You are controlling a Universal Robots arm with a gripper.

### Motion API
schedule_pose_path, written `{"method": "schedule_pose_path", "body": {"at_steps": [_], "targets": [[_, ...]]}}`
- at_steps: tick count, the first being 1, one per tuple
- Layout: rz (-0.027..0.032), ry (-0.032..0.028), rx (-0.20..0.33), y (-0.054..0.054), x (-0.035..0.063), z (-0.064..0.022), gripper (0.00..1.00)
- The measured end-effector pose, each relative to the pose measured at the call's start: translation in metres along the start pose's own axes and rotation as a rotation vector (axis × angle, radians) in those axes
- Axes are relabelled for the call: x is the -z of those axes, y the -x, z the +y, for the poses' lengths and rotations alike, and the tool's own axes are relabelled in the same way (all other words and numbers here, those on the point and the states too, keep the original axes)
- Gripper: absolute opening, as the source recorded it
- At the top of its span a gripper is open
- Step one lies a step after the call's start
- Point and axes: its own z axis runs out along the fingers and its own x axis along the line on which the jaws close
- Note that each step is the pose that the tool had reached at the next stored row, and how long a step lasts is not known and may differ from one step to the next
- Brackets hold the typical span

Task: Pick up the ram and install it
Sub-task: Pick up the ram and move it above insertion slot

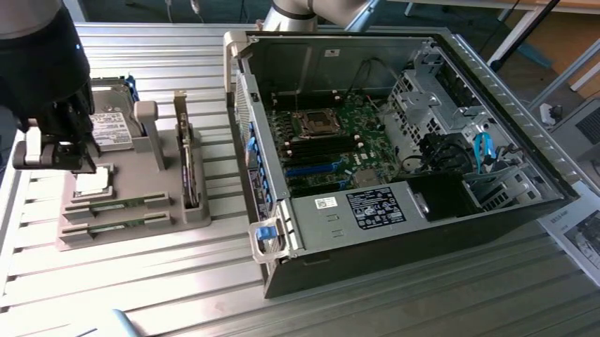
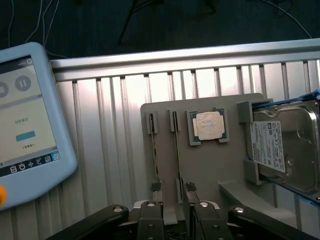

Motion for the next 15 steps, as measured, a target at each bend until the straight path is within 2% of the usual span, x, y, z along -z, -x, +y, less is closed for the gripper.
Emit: {"method": "schedule_pose_path", "body": {"at_steps": [5, 15], "targets": [[0.0012, 0.003, 0.019, -0.004, -0.0134, -0.0012, 0.3], [0.0032, 0.0069, 0.053, -0.012, -0.0301, -0.0028, 0.3]]}}
